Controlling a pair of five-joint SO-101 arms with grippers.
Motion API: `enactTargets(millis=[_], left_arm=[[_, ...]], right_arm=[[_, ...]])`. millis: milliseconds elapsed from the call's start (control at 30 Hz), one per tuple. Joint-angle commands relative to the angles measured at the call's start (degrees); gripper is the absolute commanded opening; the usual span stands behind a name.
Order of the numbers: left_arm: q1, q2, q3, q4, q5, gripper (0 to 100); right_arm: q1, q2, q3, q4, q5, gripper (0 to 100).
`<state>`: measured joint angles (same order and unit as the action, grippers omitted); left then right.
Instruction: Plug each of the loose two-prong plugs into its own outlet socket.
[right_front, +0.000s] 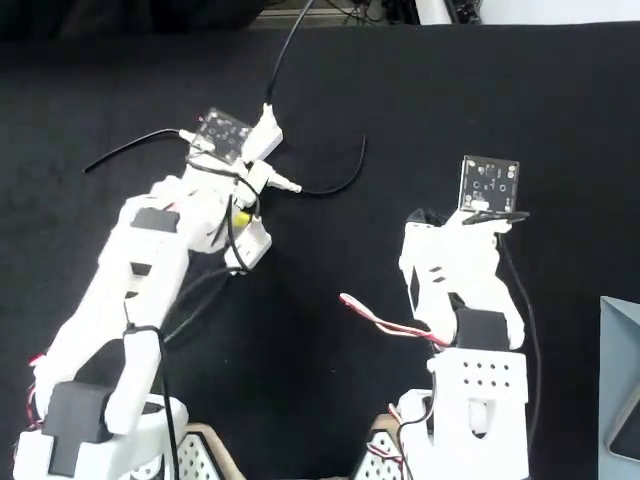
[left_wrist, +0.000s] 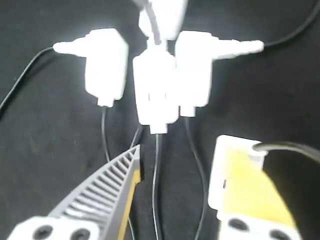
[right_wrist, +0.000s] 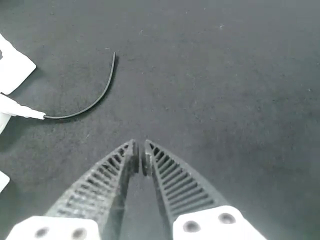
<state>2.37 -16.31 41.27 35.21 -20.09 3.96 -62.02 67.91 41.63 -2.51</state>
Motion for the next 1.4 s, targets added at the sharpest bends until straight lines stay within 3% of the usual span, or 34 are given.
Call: enactTargets(millis=[0, 233, 467, 767, 900, 1067, 1367], left_arm=[[-1.36, -1.14, -3.91, 2.55, 1.32, 31], [-1.27, -8.09, -11.74, 21.36, 1.58, 31], [-4.53, -26.73, -12.09, 30.15, 6.68, 24], [-6.02, -51.6, 8.13, 29.8, 7.12, 10], [-5.93, -62.42, 19.21, 22.95, 7.12, 3], [-5.93, -72.79, 33.71, 16.26, 7.12, 4], [-6.02, -87.65, 47.69, 16.35, 10.73, 4]], right_arm=[[0.44, -0.84, -0.04, -0.97, 0.26, 1.5], [-1.85, -0.92, -0.84, 0.53, 0.44, 1.5], [-8.88, -1.27, -11.38, 17.23, 3.52, 1.5], [-10.11, -1.36, -10.24, 21.01, 3.87, 1.3], [-10.2, -1.36, -7.16, 20.66, 3.6, 1.3], [-10.02, -1.36, -5.05, 20.57, 3.6, 1.2], [-9.93, -5.93, -3.21, 21.1, 3.6, 1.2]])
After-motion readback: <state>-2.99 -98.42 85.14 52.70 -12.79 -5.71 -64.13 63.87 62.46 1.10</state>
